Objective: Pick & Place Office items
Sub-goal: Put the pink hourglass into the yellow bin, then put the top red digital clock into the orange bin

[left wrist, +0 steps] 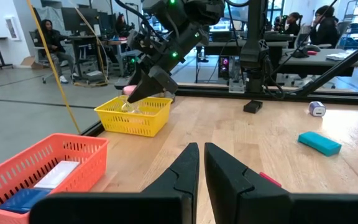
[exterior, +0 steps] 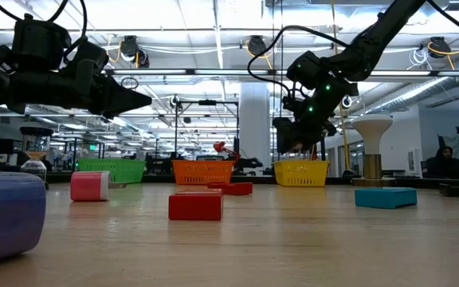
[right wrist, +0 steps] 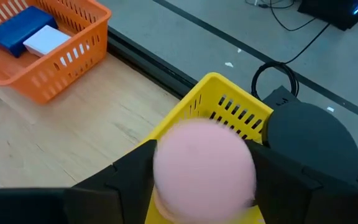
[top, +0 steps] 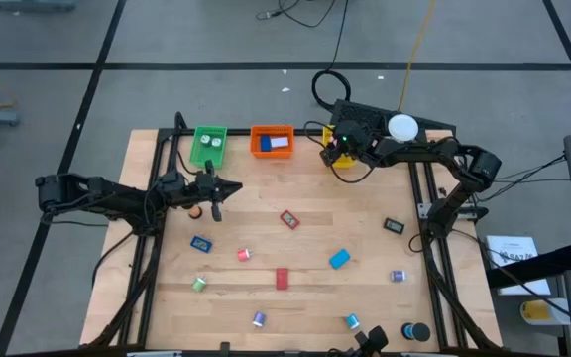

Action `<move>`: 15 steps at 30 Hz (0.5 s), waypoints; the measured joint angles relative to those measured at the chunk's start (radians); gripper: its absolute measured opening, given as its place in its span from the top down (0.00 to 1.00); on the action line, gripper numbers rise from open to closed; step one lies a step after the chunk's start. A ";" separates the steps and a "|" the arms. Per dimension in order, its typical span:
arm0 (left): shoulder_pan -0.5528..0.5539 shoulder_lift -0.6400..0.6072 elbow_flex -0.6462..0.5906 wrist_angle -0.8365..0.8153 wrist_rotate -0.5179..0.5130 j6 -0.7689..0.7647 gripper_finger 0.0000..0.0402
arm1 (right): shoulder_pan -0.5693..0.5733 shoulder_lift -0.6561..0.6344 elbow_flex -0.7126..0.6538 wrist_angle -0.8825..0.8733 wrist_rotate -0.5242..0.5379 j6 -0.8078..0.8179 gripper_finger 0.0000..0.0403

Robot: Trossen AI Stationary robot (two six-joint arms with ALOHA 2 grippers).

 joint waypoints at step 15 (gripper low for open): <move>0.000 0.000 0.000 0.000 0.000 0.000 0.92 | 0.006 -0.149 0.000 -0.014 0.004 -0.056 0.42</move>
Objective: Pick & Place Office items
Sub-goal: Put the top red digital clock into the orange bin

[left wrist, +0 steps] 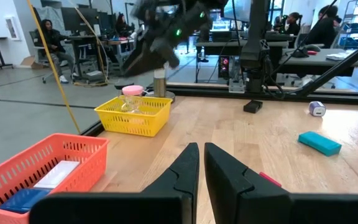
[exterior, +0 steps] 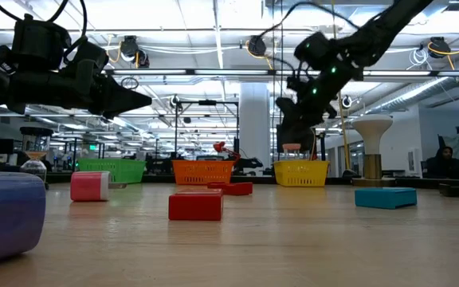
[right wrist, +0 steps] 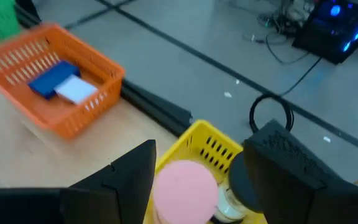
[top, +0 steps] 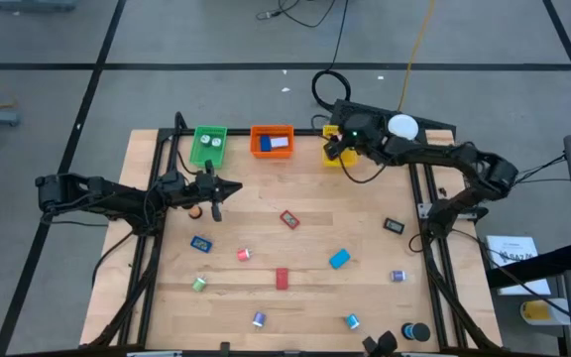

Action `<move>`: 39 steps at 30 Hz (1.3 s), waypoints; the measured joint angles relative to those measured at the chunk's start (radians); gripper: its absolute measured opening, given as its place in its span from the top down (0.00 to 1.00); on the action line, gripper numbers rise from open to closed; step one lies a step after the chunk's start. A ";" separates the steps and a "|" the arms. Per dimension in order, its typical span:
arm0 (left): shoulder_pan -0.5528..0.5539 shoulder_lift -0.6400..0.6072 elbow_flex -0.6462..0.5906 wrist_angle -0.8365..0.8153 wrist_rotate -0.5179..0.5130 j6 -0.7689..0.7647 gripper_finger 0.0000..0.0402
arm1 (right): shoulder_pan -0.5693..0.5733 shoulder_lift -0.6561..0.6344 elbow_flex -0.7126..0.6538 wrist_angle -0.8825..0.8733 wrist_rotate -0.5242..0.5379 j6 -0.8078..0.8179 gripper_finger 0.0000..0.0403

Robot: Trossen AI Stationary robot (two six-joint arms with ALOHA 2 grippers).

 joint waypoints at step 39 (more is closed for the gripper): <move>-0.274 0.469 0.364 -0.188 -0.134 0.075 0.93 | 0.580 -0.290 -0.712 0.775 -0.001 0.098 0.99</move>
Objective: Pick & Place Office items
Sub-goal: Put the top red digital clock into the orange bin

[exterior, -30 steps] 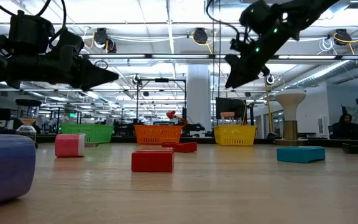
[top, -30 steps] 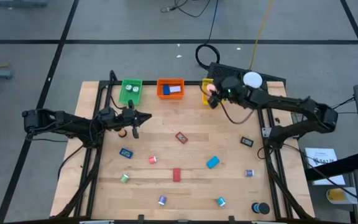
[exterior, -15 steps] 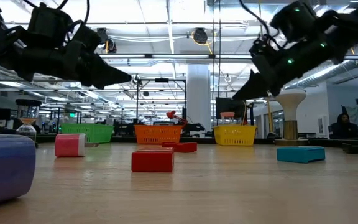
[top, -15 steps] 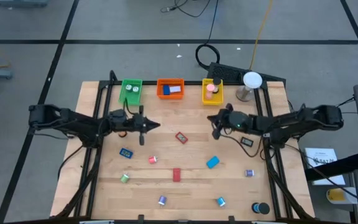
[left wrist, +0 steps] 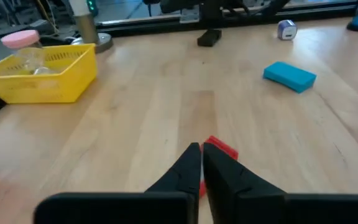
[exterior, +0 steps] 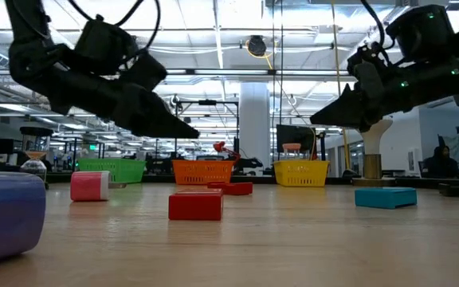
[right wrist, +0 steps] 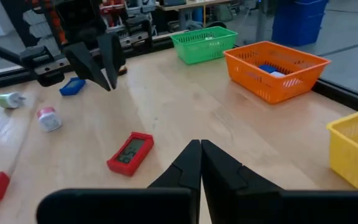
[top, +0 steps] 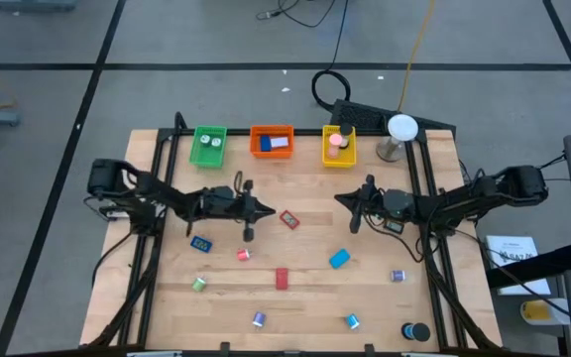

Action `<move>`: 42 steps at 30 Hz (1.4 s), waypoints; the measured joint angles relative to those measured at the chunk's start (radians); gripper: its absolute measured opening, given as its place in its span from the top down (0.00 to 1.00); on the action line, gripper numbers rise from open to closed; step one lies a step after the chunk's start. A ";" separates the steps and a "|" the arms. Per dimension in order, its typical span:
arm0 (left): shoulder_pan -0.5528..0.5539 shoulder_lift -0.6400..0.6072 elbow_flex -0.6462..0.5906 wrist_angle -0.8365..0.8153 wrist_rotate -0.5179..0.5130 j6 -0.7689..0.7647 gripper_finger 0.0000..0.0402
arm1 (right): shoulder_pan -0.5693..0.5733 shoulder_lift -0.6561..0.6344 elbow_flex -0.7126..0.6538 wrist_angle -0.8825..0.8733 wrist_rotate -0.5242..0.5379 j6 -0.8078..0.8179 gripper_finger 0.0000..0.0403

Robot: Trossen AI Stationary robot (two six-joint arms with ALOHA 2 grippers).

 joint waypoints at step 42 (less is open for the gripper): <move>0.019 0.302 0.542 -0.757 0.062 0.290 0.49 | 0.029 0.014 -0.010 0.000 0.004 -0.011 0.99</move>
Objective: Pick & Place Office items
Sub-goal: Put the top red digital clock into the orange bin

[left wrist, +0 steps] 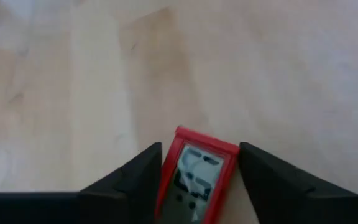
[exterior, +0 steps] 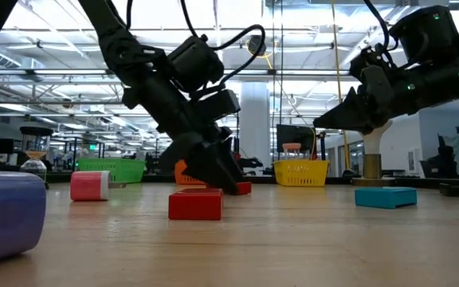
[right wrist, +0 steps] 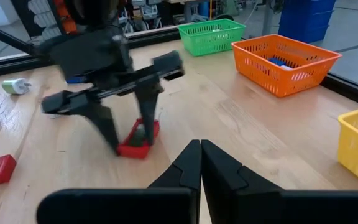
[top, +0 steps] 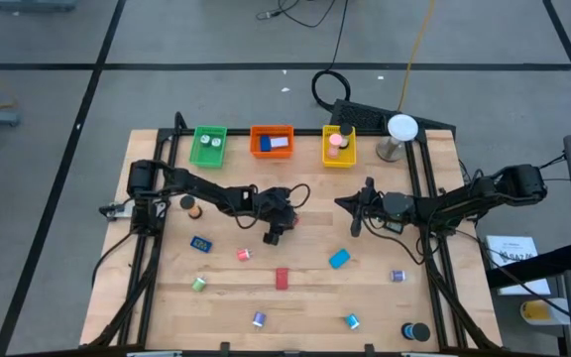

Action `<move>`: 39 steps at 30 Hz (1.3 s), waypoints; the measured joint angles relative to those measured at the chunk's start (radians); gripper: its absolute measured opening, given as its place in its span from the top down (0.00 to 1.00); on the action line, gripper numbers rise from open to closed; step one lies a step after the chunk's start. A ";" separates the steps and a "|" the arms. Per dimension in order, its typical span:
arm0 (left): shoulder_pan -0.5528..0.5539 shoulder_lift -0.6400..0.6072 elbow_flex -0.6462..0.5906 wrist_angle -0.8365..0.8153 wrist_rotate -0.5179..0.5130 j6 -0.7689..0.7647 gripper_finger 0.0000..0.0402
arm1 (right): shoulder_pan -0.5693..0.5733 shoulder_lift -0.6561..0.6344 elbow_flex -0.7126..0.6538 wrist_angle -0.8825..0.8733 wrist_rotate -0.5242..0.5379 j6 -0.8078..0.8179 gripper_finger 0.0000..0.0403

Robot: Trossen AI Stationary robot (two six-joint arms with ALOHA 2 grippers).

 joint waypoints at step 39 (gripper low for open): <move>0.067 -0.227 -0.004 -0.445 -0.266 -0.206 0.30 | 0.000 0.000 0.000 -0.003 0.000 0.000 0.99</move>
